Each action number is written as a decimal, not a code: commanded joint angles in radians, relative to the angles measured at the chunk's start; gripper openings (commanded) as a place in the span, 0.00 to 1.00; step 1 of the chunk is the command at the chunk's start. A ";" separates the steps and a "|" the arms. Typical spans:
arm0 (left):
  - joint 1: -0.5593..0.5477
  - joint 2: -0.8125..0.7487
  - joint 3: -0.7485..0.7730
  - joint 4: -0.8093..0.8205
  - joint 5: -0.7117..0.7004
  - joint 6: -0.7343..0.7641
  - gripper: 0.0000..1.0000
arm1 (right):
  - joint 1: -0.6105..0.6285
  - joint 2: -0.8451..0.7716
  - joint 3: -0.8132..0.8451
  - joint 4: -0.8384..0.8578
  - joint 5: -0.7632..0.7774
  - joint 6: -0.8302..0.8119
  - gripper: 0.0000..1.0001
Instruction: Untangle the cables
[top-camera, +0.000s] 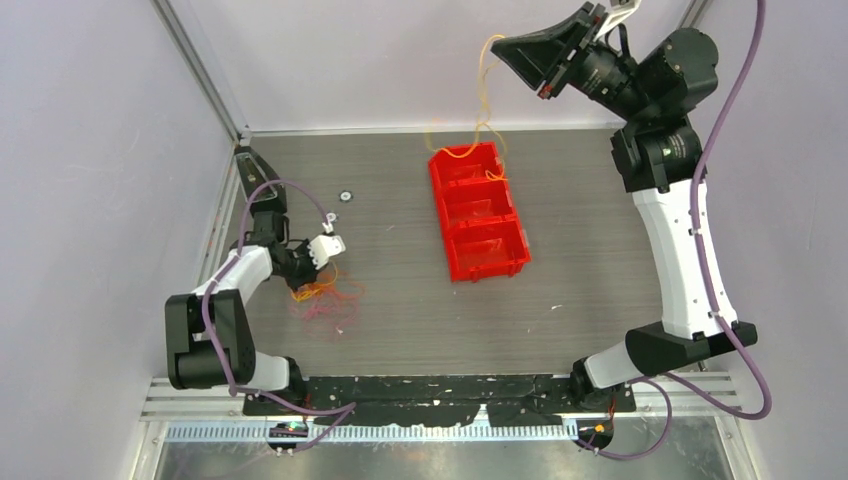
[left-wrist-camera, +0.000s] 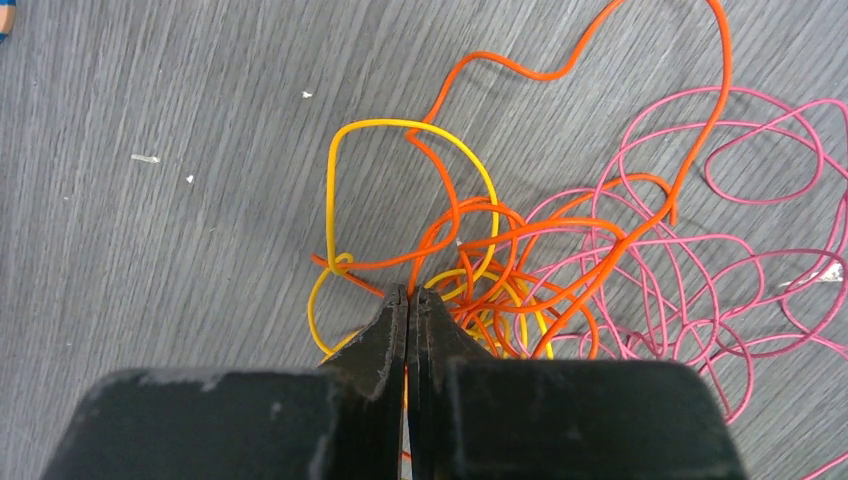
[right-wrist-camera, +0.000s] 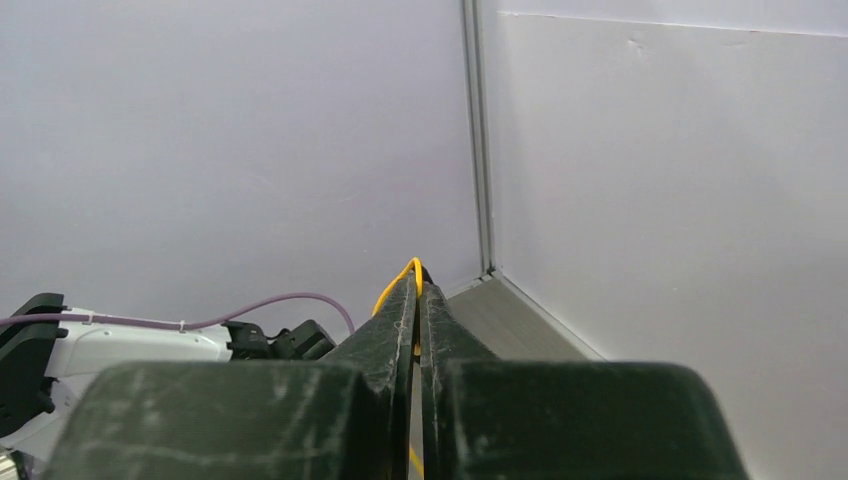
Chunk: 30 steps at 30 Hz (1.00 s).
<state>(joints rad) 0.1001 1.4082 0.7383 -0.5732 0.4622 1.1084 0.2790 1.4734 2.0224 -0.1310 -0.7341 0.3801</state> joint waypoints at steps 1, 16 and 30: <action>0.010 -0.028 0.033 0.006 0.018 -0.029 0.02 | -0.014 -0.027 0.017 -0.004 0.012 -0.034 0.06; 0.003 -0.316 0.187 -0.134 0.151 -0.362 1.00 | -0.012 -0.115 -0.255 -0.085 0.131 -0.217 0.05; 0.000 -0.395 0.162 -0.082 0.169 -0.427 0.99 | -0.014 -0.285 -0.450 -0.161 0.135 -0.317 0.05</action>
<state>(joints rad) 0.1040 1.0161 0.8997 -0.6811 0.6010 0.7128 0.2661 1.2560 1.5551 -0.3019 -0.6178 0.1116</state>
